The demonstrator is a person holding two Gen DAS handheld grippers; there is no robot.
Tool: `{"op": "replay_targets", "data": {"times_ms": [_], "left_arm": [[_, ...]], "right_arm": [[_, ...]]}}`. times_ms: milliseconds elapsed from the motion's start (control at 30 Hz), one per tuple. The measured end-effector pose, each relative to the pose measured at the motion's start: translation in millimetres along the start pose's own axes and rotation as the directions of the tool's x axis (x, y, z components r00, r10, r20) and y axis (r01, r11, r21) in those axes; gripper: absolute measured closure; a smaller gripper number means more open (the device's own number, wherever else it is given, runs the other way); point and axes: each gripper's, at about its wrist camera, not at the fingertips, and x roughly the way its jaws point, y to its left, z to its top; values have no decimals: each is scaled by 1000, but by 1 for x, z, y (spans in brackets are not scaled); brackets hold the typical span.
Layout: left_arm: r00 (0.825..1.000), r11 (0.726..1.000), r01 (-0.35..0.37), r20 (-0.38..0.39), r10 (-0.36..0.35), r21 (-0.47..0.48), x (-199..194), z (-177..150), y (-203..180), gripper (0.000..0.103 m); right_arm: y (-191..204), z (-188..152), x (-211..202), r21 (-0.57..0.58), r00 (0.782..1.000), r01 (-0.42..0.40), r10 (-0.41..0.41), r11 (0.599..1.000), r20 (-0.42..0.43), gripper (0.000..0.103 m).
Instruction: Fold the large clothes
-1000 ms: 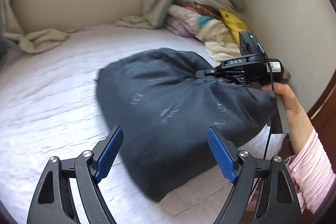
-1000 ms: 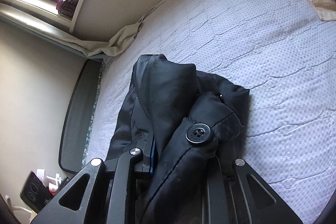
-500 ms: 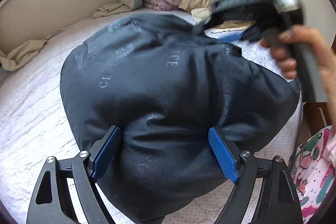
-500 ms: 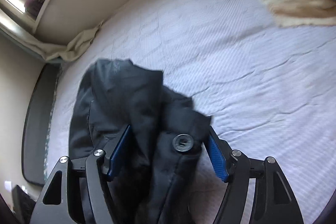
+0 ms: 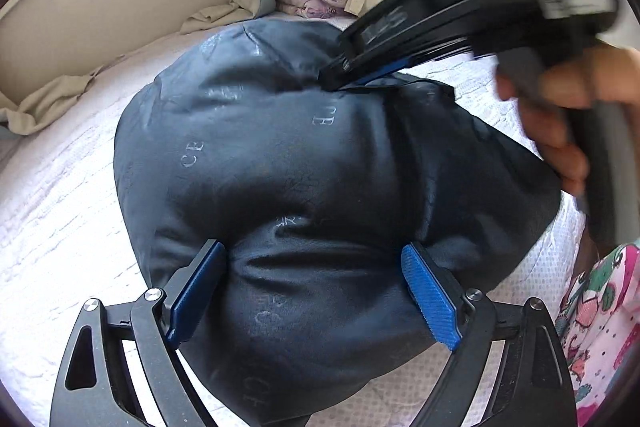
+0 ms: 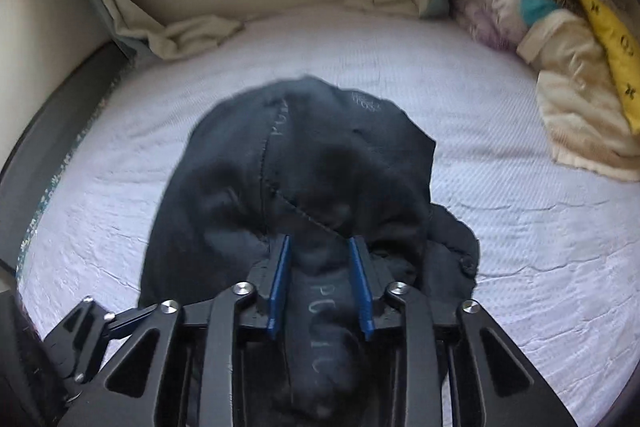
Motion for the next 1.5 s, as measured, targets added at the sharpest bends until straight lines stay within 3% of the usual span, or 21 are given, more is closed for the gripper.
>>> {"op": "replay_targets", "data": {"times_ms": [167,333,533,633,700,800,967,1067,1167,1300,1500], "left_arm": [[1000,1000,9,-6,-9,23,7,0,-4,12],[1000,999,-4,-2,4,37,13,2,-10,11],[1000,1000,-2,-3,2,23,15,2,-8,8],[1000,1000,-4,-5,4,21,14,1,-9,6],[1000,1000,-4,-8,4,18,16,2,-7,6],[1000,1000,-6,-12,6,17,15,2,-6,5],[1000,1000,-9,-17,10,14,16,5,-6,5],[1000,1000,-7,-20,8,10,17,6,-6,5],[1000,1000,-11,-20,12,13,17,6,-7,5],[1000,1000,-14,-24,14,26,17,6,-10,5],[999,999,37,-30,-38,-35,7,10,1,6]], "right_arm": [[-14,-7,38,38,995,55,-52,998,-90,82],[-6,-14,64,-41,987,130,-133,991,-91,83],[-20,-10,46,85,998,48,-43,995,-52,82],[-20,-6,9,136,999,44,-46,990,14,72],[-16,-11,-22,133,998,24,-31,991,52,46],[-6,-19,-49,73,999,-43,42,996,24,33],[-3,-32,-62,-5,998,-52,52,999,-42,29],[-8,-43,-48,6,990,-68,68,998,-126,29],[-10,-51,-38,3,986,-58,58,998,-158,29],[-18,-55,-12,-9,978,30,-32,999,-205,22],[-28,-62,30,48,960,10,4,999,-278,18]]}}
